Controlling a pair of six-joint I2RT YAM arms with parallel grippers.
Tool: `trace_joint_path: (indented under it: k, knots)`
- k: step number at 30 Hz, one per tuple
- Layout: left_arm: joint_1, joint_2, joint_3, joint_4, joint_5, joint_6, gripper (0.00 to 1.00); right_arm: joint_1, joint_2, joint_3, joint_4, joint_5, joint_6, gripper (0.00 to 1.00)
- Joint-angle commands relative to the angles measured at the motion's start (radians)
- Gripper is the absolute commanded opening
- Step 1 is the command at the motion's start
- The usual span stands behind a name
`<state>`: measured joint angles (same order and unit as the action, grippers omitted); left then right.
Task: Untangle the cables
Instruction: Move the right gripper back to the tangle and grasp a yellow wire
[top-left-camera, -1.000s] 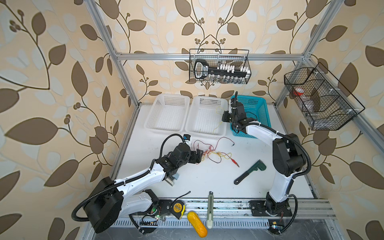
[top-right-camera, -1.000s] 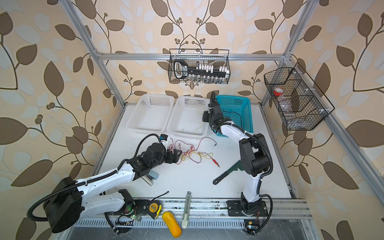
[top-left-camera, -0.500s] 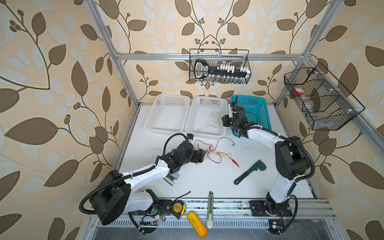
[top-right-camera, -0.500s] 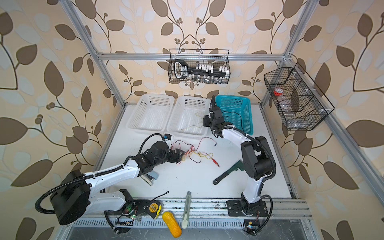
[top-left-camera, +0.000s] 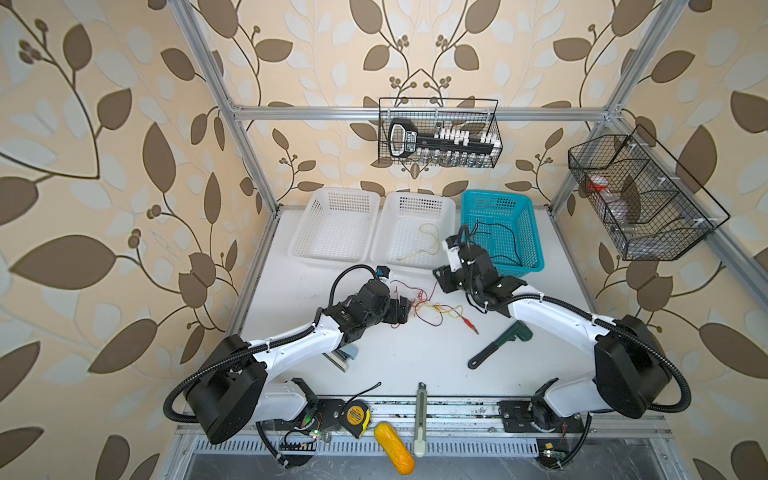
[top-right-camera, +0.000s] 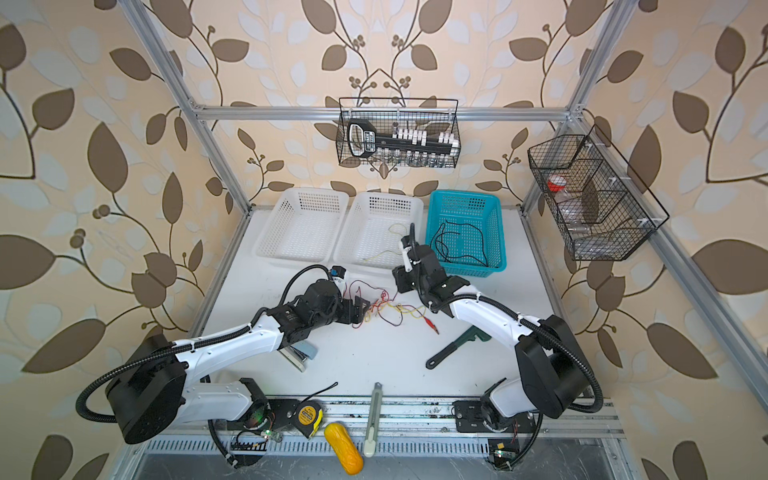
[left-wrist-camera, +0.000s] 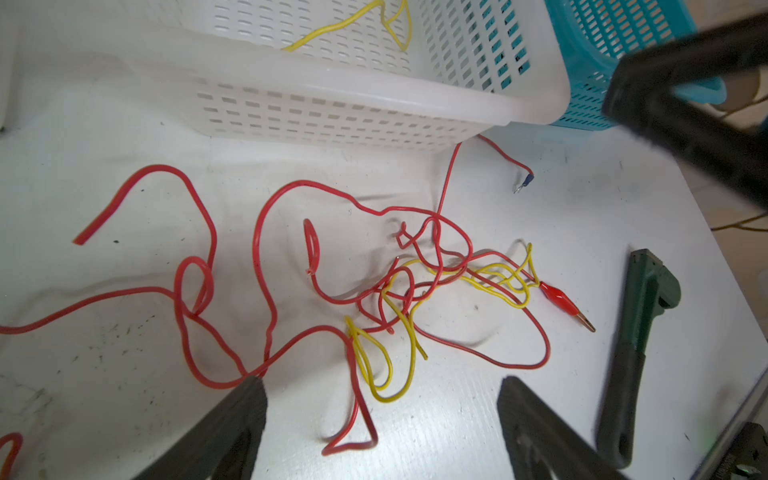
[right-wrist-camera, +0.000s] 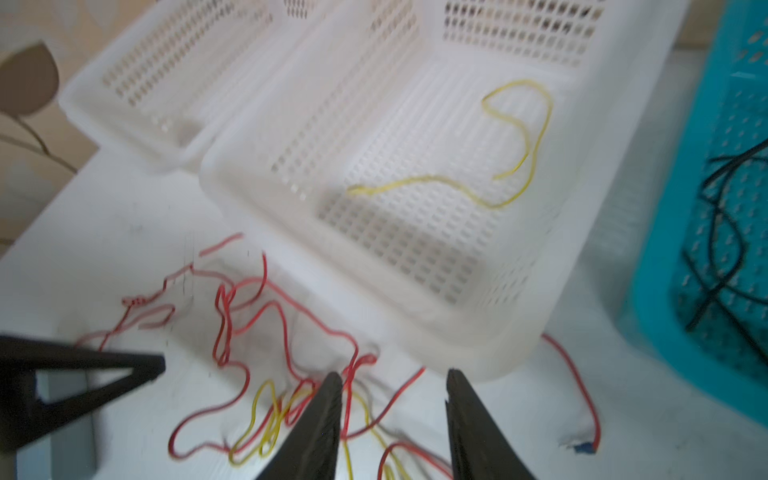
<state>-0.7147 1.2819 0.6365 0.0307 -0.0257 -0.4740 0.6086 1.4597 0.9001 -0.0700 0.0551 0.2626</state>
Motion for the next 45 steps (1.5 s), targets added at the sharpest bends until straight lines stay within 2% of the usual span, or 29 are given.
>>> trace_joint_path:
  k: [1,5,9,19,22,27,36,40,45]
  knots:
    - [-0.006,0.010,0.037,0.002,0.002,0.012,0.88,0.062,-0.018,-0.057,-0.069,0.021,-0.073,0.43]
    - [-0.007,0.012,0.025,0.004,-0.022,-0.010,0.88,0.123,0.004,-0.102,-0.085,0.091,-0.107,0.50]
    - [-0.007,0.020,0.027,-0.018,-0.043,-0.021,0.88,0.151,0.032,-0.098,-0.100,0.168,-0.111,0.52]
    - [-0.007,0.043,0.028,-0.031,-0.055,-0.026,0.87,0.157,0.170,-0.045,-0.094,0.196,-0.087,0.51]
    - [-0.005,0.054,0.031,-0.034,-0.056,-0.023,0.87,0.157,0.183,-0.044,-0.070,0.188,-0.072,0.47]
    - [-0.006,0.074,0.034,-0.031,-0.052,-0.023,0.87,0.157,0.183,-0.030,-0.059,0.150,-0.065,0.46]
    - [-0.006,0.086,0.028,-0.018,-0.047,-0.029,0.86,0.077,0.188,0.001,-0.077,-0.045,-0.002,0.29]
    - [-0.006,0.092,0.024,-0.013,-0.046,-0.035,0.86,0.061,0.191,0.003,-0.083,-0.060,0.009,0.20]
    - [-0.006,0.114,0.027,-0.002,-0.032,-0.046,0.86,0.059,0.193,0.001,-0.088,-0.064,0.015,0.00]
